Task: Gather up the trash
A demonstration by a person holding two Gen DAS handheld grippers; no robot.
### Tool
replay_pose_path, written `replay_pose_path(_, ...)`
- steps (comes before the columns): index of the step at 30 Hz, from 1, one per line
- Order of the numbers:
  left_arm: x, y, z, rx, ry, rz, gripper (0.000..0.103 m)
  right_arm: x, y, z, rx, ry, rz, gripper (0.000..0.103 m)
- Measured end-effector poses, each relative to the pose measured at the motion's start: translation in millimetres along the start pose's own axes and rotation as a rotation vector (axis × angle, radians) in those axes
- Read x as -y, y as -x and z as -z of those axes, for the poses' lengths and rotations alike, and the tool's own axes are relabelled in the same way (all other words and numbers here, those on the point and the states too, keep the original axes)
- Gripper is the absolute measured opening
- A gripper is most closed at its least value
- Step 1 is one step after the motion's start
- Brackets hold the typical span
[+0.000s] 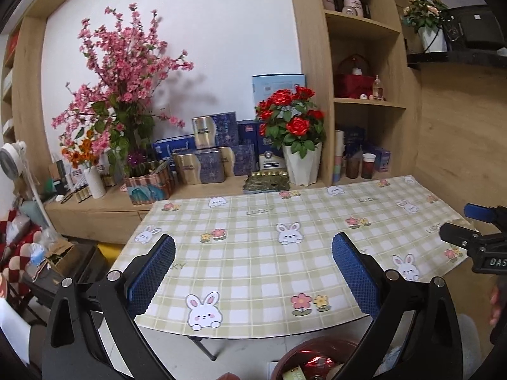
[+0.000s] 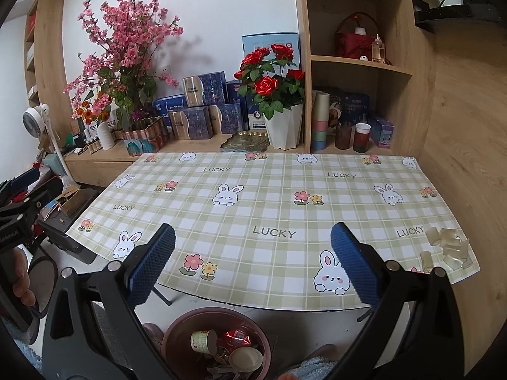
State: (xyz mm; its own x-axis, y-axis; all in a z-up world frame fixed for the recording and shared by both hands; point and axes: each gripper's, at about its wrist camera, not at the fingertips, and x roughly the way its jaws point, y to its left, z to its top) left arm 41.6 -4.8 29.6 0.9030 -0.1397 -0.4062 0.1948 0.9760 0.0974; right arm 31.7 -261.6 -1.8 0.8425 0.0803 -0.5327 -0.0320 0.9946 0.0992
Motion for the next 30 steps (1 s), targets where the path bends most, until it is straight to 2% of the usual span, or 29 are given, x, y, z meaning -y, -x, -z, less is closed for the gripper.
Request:
replay_pose_path(8, -6.0, -2.3, -2.6, -0.034, 0.065, 0.085, 0.097, 2.5, 6.1, -2.4, 0.017, -0.006, 0.006, 0.097)
replay_pose_path(30, -11.4, -1.1, -6.5, -0.054, 0.096, 0.1, 0.097, 2.4, 18.3, -6.1, 0.043, -0.007, 0.012, 0.097)
